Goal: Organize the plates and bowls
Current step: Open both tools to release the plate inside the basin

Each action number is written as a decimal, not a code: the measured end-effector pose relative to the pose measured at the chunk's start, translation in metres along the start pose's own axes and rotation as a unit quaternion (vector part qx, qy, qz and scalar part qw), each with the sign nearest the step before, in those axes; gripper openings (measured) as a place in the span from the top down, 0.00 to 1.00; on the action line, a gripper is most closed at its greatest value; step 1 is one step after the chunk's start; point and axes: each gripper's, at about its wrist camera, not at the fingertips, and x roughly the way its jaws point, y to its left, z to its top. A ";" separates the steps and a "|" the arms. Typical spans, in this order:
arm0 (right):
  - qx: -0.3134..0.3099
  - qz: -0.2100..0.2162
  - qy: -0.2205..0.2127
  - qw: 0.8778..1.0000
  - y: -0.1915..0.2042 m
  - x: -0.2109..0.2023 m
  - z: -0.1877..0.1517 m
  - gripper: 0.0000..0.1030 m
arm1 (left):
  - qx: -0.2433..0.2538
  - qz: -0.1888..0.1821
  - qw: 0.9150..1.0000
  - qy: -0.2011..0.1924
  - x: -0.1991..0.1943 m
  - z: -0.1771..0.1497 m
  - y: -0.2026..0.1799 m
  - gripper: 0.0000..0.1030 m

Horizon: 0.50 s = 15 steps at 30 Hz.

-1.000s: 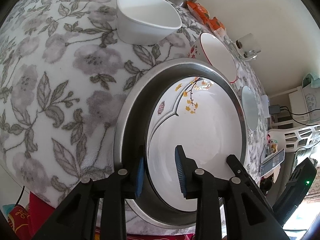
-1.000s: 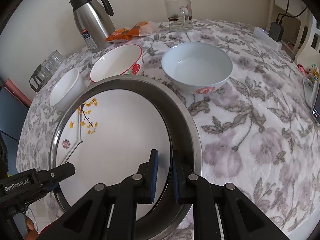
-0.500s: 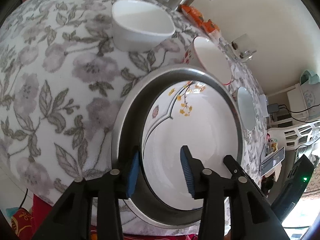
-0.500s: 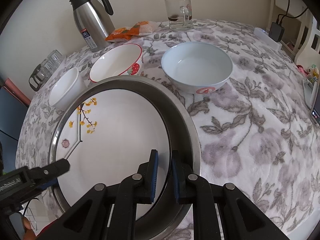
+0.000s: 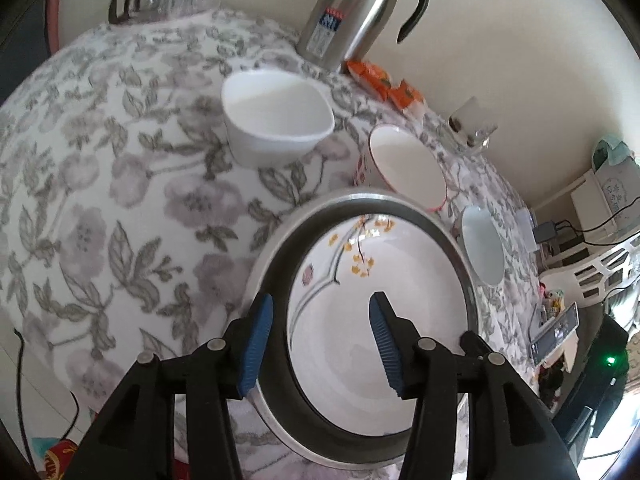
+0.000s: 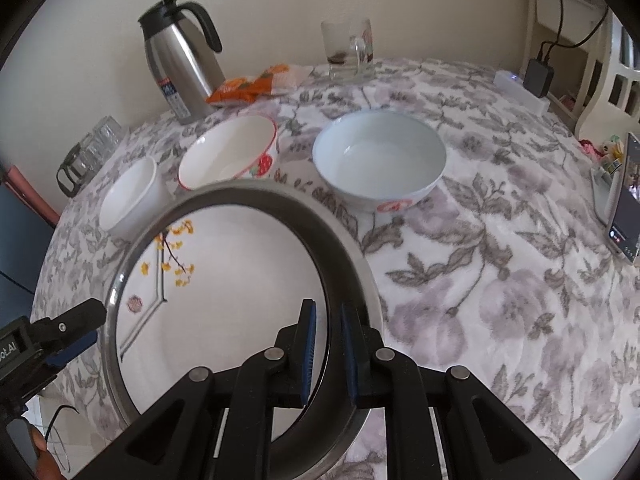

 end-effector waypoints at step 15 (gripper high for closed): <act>0.003 -0.011 -0.048 0.999 0.001 -0.016 0.007 0.36 | 0.030 0.077 0.996 -0.029 -0.004 0.004 0.000 0.38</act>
